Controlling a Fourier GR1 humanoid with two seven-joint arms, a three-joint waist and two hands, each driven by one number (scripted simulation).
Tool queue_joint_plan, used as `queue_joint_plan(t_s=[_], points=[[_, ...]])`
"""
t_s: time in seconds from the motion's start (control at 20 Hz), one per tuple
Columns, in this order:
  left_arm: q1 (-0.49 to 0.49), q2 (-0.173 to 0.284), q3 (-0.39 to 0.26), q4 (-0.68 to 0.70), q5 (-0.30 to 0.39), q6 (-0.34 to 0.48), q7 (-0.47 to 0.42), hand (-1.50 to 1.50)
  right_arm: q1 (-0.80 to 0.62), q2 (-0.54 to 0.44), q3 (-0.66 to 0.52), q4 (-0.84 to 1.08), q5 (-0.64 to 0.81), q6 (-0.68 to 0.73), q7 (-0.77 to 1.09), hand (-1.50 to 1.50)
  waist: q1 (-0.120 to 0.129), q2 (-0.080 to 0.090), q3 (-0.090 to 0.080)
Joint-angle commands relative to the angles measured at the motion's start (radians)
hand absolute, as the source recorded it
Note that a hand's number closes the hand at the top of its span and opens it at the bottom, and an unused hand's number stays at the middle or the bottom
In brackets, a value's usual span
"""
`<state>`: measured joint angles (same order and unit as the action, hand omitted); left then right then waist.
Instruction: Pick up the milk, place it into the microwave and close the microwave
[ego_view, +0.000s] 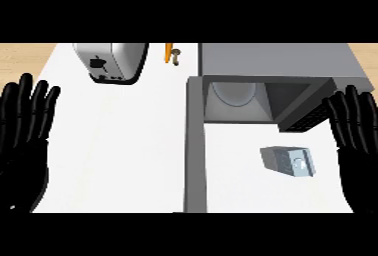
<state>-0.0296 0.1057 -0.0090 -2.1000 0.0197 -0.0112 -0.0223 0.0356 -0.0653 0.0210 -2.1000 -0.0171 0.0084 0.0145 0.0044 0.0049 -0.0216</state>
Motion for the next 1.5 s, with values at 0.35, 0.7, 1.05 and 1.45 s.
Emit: queue_joint_plan(t_s=[0.35,0.7,1.05,1.45], points=[[0.025,0.043,0.139,0.049,0.326,-0.12,0.13,-1.5,0.317,0.046,-0.013,-0.26,-0.093,0.066,-0.256,-1.5,-0.026,-0.013,0.022],[0.161,0.104,0.244,-0.106,0.502,-0.192,0.213,-1.5,0.479,0.058,-0.113,-0.234,-0.169,0.13,-0.393,-1.5,-0.007,-0.009,0.022],[0.323,0.13,0.388,-0.155,0.661,-0.327,0.201,-1.5,0.446,0.065,-0.085,-0.049,-0.07,0.081,-0.486,-1.5,0.001,-0.007,0.022],[0.381,0.143,0.502,-0.221,0.789,-0.356,0.25,-1.5,0.348,0.065,-0.15,0.211,-0.058,0.02,-0.568,-1.5,0.007,-0.006,0.022]])
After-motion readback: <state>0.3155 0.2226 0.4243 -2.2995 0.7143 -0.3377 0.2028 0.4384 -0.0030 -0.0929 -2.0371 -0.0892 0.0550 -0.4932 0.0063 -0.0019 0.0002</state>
